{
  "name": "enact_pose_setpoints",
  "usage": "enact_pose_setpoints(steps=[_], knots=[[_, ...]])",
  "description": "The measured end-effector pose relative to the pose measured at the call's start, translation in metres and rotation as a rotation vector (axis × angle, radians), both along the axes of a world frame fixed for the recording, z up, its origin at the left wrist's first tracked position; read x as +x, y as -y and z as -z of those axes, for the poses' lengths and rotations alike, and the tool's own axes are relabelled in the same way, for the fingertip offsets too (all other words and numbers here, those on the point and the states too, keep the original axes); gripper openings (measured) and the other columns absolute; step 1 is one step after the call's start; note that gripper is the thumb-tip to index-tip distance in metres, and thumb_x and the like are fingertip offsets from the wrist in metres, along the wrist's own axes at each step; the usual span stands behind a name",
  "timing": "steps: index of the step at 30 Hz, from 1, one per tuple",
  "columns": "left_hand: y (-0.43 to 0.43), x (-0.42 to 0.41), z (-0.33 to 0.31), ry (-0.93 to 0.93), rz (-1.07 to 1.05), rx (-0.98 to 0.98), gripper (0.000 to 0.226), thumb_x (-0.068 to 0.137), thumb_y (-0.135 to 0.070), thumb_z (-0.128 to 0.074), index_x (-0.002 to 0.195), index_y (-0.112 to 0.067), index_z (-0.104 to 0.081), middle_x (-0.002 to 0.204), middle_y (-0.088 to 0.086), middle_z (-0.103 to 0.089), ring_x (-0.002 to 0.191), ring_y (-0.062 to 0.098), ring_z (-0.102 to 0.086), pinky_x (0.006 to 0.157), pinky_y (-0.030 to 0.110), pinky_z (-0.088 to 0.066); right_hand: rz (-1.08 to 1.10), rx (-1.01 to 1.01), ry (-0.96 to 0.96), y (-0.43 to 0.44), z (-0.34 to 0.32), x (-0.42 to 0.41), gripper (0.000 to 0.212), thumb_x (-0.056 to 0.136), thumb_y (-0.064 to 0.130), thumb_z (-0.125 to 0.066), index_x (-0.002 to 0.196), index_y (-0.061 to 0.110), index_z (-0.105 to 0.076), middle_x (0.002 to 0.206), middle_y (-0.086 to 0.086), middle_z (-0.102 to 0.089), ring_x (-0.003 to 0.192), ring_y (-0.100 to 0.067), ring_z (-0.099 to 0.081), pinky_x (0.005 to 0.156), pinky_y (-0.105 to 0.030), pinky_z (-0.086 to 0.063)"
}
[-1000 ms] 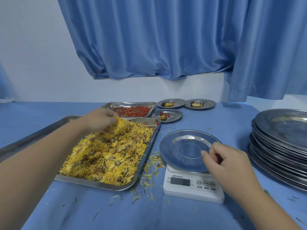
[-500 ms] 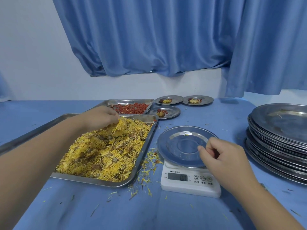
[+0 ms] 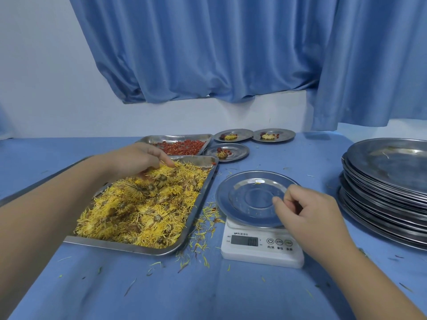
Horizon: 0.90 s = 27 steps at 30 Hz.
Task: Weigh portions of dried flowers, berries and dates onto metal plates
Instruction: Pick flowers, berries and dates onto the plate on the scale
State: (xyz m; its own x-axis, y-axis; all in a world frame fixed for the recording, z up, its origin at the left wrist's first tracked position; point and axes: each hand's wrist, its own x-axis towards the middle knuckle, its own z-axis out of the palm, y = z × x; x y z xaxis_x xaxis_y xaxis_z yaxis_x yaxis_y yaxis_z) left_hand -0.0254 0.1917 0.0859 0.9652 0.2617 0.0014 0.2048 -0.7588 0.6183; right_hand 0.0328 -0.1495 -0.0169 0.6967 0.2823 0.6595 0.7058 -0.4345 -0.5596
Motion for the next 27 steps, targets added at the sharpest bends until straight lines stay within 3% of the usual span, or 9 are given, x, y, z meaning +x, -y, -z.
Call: enact_pose_setpoints(steps=[2,6,8,13,17,19,22,24,27], knots=[[0.000,0.000,-0.002,0.044,-0.003,0.014,0.029,0.098,-0.010,-0.050,0.100,-0.029,-0.072,0.079,0.005,-0.051,0.056,0.005,-0.048,0.052,0.017,-0.046,0.004,-0.008,0.002,0.000,0.000,0.000,0.041,0.080,0.019,-0.065,0.054,0.015,-0.034,0.059,-0.004,-0.045,0.050,-0.013,-0.036,0.048,-0.024,-0.032],[0.010,0.002,0.001,0.104,0.036,-0.066,0.027,0.097,-0.011,-0.054,0.103,-0.032,-0.070,0.061,-0.011,-0.057,0.055,0.002,-0.055,0.065,0.026,-0.052,0.002,0.003,0.013,-0.001,0.001,0.000,0.042,0.080,0.017,-0.066,0.054,0.014,-0.033,0.058,-0.004,-0.044,0.050,-0.013,-0.035,0.051,-0.025,-0.033],[0.025,0.005,0.005,0.122,0.088,-0.101,0.027,0.095,-0.011,-0.058,0.106,-0.032,-0.069,0.070,-0.011,-0.064,0.065,0.009,-0.062,0.071,0.031,-0.057,0.010,0.013,0.014,0.000,0.000,0.000,0.041,0.080,0.017,-0.066,0.054,0.014,-0.033,0.059,-0.005,-0.045,0.050,-0.013,-0.035,0.050,-0.024,-0.033],[0.078,0.023,0.015,0.180,0.193,-0.094,0.032,0.089,-0.011,-0.065,0.112,-0.033,-0.066,0.108,-0.007,-0.068,0.079,0.013,-0.070,0.073,0.023,-0.058,0.040,0.062,0.013,0.003,-0.002,0.003,0.040,0.080,0.016,-0.065,0.055,0.013,-0.034,0.057,-0.002,-0.041,0.051,-0.013,-0.033,0.048,-0.025,-0.030],[0.121,0.048,0.024,0.256,0.244,-0.090,0.033,0.085,-0.010,-0.067,0.112,-0.028,-0.066,0.102,-0.009,-0.062,0.078,0.003,-0.062,0.064,0.007,-0.047,0.066,0.099,-0.003,0.007,-0.003,0.007,0.041,0.081,0.017,-0.066,0.055,0.012,-0.035,0.054,0.003,-0.039,0.051,-0.013,-0.032,0.048,-0.025,-0.028],[0.140,0.061,0.035,0.269,0.259,-0.066,0.032,0.084,-0.008,-0.065,0.110,-0.027,-0.066,0.094,-0.009,-0.058,0.073,0.005,-0.056,0.061,0.009,-0.044,0.072,0.099,-0.003,0.007,-0.003,0.008,0.041,0.082,0.017,-0.066,0.055,0.012,-0.035,0.054,0.003,-0.040,0.051,-0.014,-0.032,0.049,-0.027,-0.029],[0.158,0.079,0.054,0.272,0.265,0.120,0.032,0.084,-0.006,-0.063,0.111,-0.024,-0.064,0.090,-0.007,-0.052,0.079,0.011,-0.052,0.063,0.014,-0.039,0.072,0.095,-0.002,0.008,-0.003,0.009,0.041,0.082,0.017,-0.067,0.055,0.011,-0.036,0.053,0.003,-0.038,0.050,-0.014,-0.031,0.049,-0.028,-0.029],[0.163,0.086,0.067,0.240,0.287,0.290,0.035,0.087,-0.006,-0.061,0.117,-0.024,-0.061,0.098,-0.003,-0.046,0.087,0.016,-0.049,0.072,0.023,-0.039,0.070,0.102,-0.015,0.008,-0.002,0.010,0.041,0.082,0.017,-0.067,0.055,0.011,-0.036,0.052,0.003,-0.037,0.050,-0.014,-0.031,0.049,-0.029,-0.029],[0.166,0.090,0.076,0.173,0.311,0.377,0.034,0.089,-0.013,-0.062,0.122,-0.023,-0.059,0.110,0.001,-0.047,0.100,0.021,-0.051,0.087,0.033,-0.043,0.066,0.115,-0.026,0.009,-0.001,0.012,0.041,0.082,0.018,-0.067,0.055,0.013,-0.035,0.050,0.004,-0.036,0.049,-0.013,-0.030,0.048,-0.027,-0.028]])
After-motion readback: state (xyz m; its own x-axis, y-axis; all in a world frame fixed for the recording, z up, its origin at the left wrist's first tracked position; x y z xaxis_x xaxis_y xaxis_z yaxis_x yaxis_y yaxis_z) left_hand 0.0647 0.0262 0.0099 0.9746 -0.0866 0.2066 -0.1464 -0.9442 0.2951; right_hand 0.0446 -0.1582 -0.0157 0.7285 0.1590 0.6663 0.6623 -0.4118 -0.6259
